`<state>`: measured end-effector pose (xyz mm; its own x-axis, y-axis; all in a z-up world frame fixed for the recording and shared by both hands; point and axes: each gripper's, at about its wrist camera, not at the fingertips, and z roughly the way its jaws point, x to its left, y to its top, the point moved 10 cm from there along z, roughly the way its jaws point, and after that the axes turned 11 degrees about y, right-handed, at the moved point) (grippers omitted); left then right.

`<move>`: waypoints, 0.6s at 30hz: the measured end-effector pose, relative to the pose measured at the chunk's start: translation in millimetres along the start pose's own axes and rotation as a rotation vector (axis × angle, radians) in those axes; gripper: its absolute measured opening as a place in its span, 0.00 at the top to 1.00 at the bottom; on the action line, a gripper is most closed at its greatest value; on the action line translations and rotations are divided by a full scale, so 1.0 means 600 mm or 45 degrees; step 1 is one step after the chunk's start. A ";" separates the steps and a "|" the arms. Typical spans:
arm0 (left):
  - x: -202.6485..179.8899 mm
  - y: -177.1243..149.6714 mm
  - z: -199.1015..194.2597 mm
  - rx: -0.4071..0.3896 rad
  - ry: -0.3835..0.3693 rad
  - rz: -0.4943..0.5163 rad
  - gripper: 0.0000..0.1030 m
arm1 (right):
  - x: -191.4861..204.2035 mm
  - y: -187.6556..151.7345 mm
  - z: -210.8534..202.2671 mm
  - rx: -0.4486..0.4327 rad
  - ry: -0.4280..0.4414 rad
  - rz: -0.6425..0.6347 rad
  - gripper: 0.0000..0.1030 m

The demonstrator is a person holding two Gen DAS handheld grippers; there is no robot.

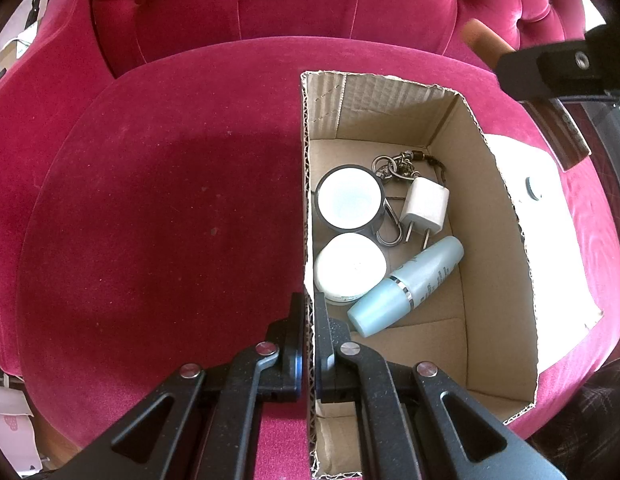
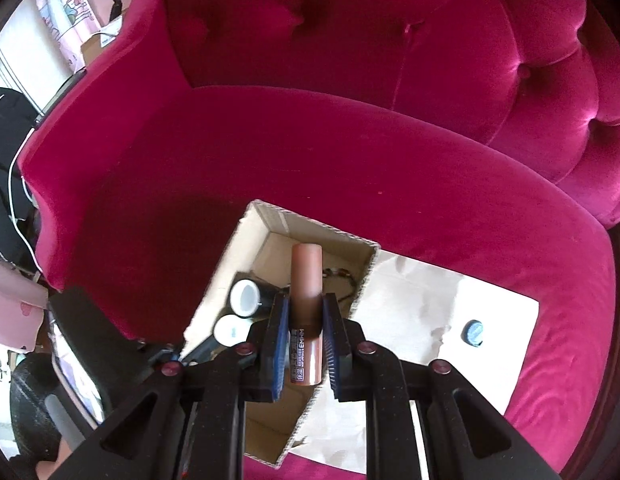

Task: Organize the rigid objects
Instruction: 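Carry the lipstick tube over the box with the right tool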

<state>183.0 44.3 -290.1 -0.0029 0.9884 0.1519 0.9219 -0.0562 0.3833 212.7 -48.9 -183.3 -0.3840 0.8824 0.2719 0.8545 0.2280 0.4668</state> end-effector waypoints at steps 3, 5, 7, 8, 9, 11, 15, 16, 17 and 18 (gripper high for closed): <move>0.000 0.000 0.000 0.001 0.000 0.000 0.97 | 0.016 0.003 0.008 0.012 0.021 -0.012 0.84; 0.000 0.000 0.000 0.001 -0.001 -0.001 0.97 | 0.024 0.005 0.012 0.018 0.033 -0.016 0.84; 0.000 0.000 0.000 0.001 0.000 0.000 0.97 | 0.032 0.007 0.017 0.027 0.039 -0.021 0.84; 0.000 0.000 0.000 0.000 0.000 -0.001 0.97 | 0.034 0.007 0.019 0.027 0.040 -0.022 0.84; 0.000 0.000 0.000 0.000 0.000 -0.001 0.97 | 0.038 0.008 0.022 0.032 0.042 -0.022 0.84; 0.001 0.000 -0.001 0.000 -0.002 -0.001 0.97 | 0.043 0.009 0.025 0.039 0.045 -0.021 0.84; 0.001 0.000 0.000 0.000 -0.001 -0.001 0.97 | 0.047 0.010 0.029 0.050 0.041 -0.019 0.84; 0.001 0.000 -0.001 0.000 -0.001 -0.001 0.97 | 0.047 0.011 0.031 0.052 0.038 -0.014 0.84; 0.001 0.000 -0.001 0.000 -0.001 -0.001 0.97 | 0.047 0.011 0.031 0.053 0.037 -0.012 0.84; 0.001 0.000 0.000 0.000 -0.001 0.000 0.97 | 0.047 0.011 0.031 0.057 0.037 -0.006 0.84</move>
<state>182.9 44.9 -289.9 -0.0029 0.9885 0.1509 0.9219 -0.0559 0.3835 214.2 -14.6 -188.1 -0.3976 0.8691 0.2943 0.8671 0.2510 0.4302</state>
